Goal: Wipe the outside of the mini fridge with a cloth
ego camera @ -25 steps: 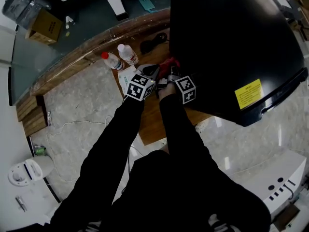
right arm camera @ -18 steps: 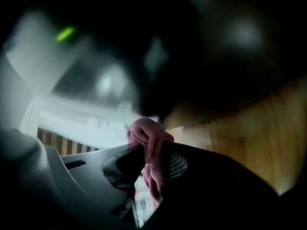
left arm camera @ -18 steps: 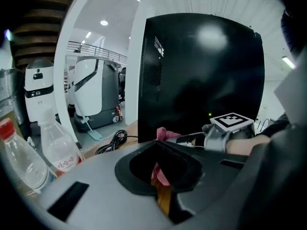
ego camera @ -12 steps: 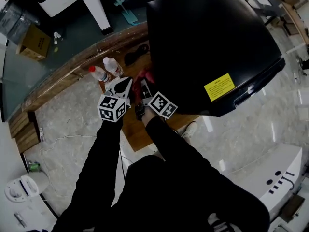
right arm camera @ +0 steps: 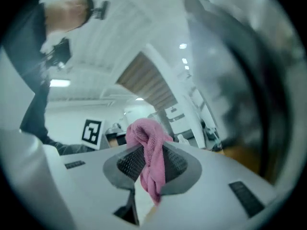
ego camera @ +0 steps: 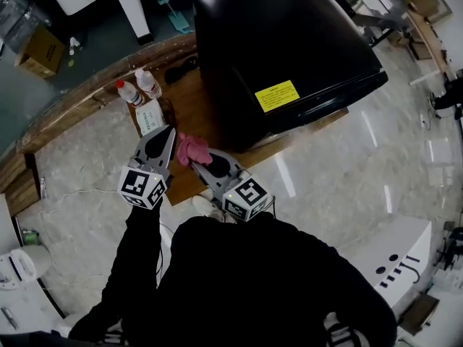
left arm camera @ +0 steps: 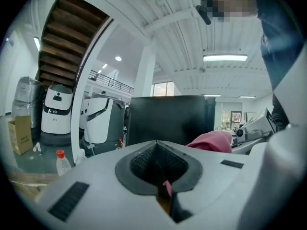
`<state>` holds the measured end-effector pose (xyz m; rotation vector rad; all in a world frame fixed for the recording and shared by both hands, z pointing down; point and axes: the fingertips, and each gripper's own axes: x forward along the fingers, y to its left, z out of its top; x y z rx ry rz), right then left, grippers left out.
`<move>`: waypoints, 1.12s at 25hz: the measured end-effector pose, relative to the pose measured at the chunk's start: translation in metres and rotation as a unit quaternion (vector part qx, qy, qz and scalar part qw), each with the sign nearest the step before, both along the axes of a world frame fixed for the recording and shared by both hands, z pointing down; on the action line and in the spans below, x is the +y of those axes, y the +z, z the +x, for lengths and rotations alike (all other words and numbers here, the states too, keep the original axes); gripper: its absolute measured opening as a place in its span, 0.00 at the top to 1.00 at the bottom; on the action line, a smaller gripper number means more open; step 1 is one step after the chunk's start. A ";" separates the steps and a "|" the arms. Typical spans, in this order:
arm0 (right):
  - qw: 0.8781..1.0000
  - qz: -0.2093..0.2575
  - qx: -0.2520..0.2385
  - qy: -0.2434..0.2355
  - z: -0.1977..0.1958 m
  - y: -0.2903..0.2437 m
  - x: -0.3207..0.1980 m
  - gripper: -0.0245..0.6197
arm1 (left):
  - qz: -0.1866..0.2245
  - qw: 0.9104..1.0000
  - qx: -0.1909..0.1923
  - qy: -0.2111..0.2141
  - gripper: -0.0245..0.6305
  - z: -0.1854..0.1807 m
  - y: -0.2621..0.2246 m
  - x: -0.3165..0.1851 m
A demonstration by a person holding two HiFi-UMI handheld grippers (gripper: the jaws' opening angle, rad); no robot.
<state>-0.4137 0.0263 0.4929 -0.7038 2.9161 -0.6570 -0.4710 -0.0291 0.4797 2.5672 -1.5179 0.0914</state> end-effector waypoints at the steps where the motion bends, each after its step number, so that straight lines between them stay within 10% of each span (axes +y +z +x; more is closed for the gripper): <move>1: 1.000 0.022 0.005 -0.008 0.015 -0.011 0.011 0.84 | 0.007 1.000 0.005 -0.003 0.95 0.014 -0.009 0.010; 13: 0.993 0.096 0.050 0.045 0.195 -0.064 -0.002 0.83 | 0.047 0.998 0.028 -0.037 0.95 0.179 -0.063 0.068; 28: 0.982 0.121 0.098 0.104 0.223 -0.068 -0.055 0.82 | 0.058 0.995 0.001 -0.082 0.95 0.230 -0.064 0.068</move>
